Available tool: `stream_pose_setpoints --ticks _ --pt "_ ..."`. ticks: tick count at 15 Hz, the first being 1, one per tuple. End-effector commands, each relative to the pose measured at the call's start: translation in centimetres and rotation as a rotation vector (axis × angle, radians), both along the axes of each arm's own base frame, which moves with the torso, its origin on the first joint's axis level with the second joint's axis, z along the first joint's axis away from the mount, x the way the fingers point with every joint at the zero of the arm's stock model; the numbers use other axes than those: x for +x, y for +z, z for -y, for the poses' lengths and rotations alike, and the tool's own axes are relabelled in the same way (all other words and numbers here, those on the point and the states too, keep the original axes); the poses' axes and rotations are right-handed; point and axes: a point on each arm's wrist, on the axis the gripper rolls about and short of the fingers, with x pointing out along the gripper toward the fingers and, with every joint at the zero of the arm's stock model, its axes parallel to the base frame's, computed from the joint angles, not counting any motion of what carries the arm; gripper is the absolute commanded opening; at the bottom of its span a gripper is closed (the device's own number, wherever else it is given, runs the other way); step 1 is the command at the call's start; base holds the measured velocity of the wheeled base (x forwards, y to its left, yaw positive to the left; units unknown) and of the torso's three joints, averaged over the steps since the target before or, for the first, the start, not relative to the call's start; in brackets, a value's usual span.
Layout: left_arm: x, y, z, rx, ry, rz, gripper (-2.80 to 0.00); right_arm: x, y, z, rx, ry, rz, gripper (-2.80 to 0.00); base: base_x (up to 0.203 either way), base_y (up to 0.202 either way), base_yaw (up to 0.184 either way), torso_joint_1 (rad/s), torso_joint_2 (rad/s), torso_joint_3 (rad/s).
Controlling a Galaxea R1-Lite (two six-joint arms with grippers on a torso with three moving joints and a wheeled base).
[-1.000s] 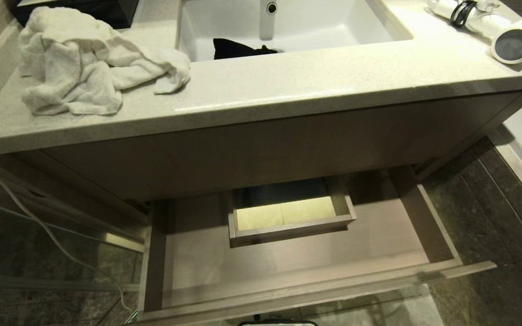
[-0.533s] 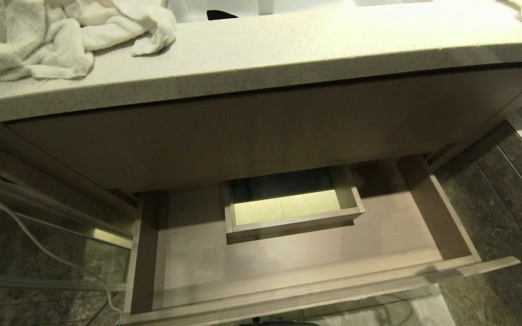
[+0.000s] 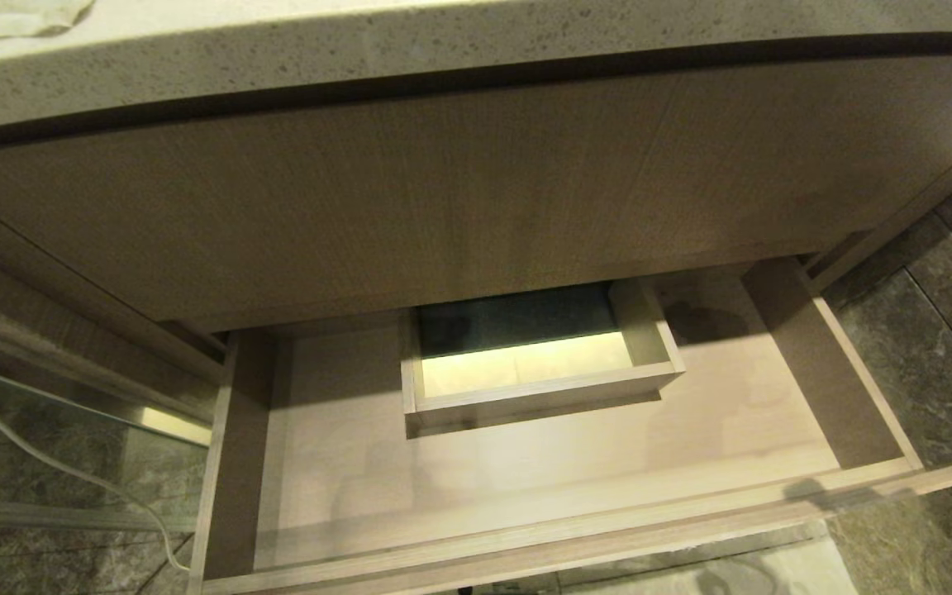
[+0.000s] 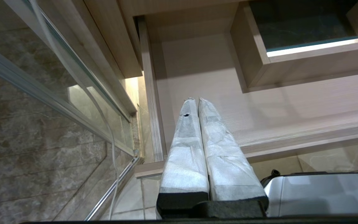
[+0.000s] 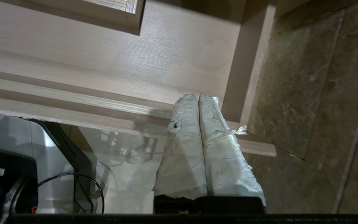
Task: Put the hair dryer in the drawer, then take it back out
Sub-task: Close the drawer
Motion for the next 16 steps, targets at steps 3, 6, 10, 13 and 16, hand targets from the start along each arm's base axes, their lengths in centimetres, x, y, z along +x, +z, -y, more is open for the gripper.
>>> stream_pose_setpoints --ticks 3,6,10,13,16 --pt "0.0 0.0 0.0 0.0 0.0 0.0 -2.8 0.8 0.0 -0.2 0.002 0.037 -0.002 -2.8 0.0 0.0 0.0 -0.137 0.3 0.159" --pt "0.0 0.0 0.0 0.0 0.0 -0.001 -2.8 1.3 -0.7 -0.1 0.021 0.041 -0.053 -2.8 0.0 0.0 0.0 -0.019 0.05 0.033" --pt "0.0 0.0 0.0 0.0 0.0 -0.002 -2.8 2.1 -1.5 0.1 0.037 0.05 -0.102 -2.8 0.0 0.0 0.0 -0.043 0.1 0.055" --pt "0.0 0.0 0.0 0.0 0.0 0.0 -2.8 2.3 -1.8 0.2 0.042 0.043 -0.128 -2.8 0.0 0.0 0.0 -0.169 0.39 0.213" --pt "0.0 0.0 0.0 0.0 0.0 -0.002 -2.8 3.2 -3.9 1.0 0.016 -0.103 -0.363 -2.8 0.0 0.0 0.0 -0.072 0.15 0.078"
